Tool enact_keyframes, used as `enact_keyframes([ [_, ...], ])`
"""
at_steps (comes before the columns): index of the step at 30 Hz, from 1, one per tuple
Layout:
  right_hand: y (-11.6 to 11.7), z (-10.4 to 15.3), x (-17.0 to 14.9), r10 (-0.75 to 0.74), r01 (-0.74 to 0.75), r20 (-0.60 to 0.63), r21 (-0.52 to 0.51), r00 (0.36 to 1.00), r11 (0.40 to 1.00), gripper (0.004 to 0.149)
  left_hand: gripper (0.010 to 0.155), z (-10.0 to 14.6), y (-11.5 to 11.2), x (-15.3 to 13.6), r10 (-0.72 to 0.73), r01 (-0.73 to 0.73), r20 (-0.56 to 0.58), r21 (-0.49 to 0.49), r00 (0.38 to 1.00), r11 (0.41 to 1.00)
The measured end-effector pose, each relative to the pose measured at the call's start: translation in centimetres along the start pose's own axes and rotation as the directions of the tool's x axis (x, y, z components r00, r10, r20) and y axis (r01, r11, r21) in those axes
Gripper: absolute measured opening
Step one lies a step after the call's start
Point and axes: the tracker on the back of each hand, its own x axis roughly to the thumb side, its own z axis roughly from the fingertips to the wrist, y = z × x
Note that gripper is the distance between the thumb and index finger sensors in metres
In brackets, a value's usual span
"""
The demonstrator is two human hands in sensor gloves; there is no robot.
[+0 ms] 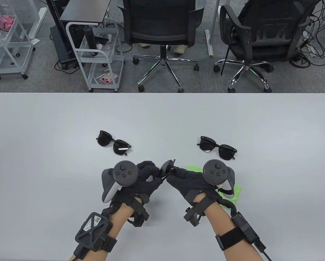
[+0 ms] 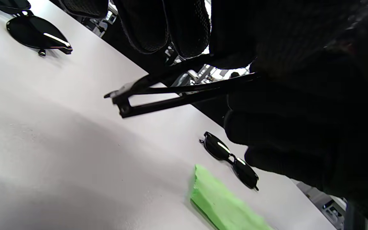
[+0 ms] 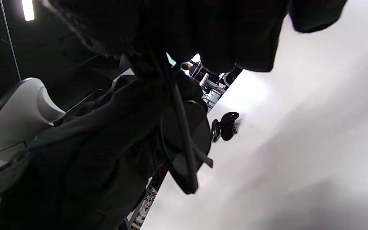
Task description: Dust sunglasses
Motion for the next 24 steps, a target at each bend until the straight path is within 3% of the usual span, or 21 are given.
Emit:
enact_keyframes([
  [2,-0.1,0.1,0.0,-0.02,0.02,-0.001,-0.022,1.0,1.0,0.056,0.053,0.2,-0.2,0.4,-0.004,0.004,0.015,0.003,1.0,1.0],
  [6,-0.7,0.2,-0.3,-0.083,0.082,-0.005,-0.068,0.997,0.994,0.046,0.061,-0.1,-1.1,0.2,0.054,-0.05,0.044,-0.082,0.998,0.995],
  [9,-0.9,0.3,-0.2,-0.076,0.076,0.004,-0.074,0.997,0.994,0.045,0.087,-0.3,-1.7,0.0,0.033,-0.028,0.035,-0.131,0.999,0.991],
  [11,-0.9,0.3,-0.1,-0.069,0.069,0.015,-0.068,0.998,0.995,0.044,0.099,-0.6,-2.2,-0.3,0.047,-0.033,0.058,-0.223,0.997,0.974],
  [15,-0.9,0.3,-0.1,-0.106,0.107,0.02,-0.056,0.994,0.993,0.044,0.094,-0.9,-2.8,-0.7,0.098,-0.066,0.084,-0.322,0.992,0.944],
  [18,-1.0,0.3,-0.2,-0.106,0.107,0.026,-0.051,0.994,0.993,0.044,0.088,-1.0,-2.5,-0.7,0.091,-0.063,0.085,-0.293,0.992,0.954],
  [24,-1.4,0.3,-0.8,-0.146,0.147,0.04,-0.03,0.988,0.989,0.043,0.084,-1.1,-2.3,-1.1,0.181,-0.153,0.057,-0.321,0.982,0.934],
])
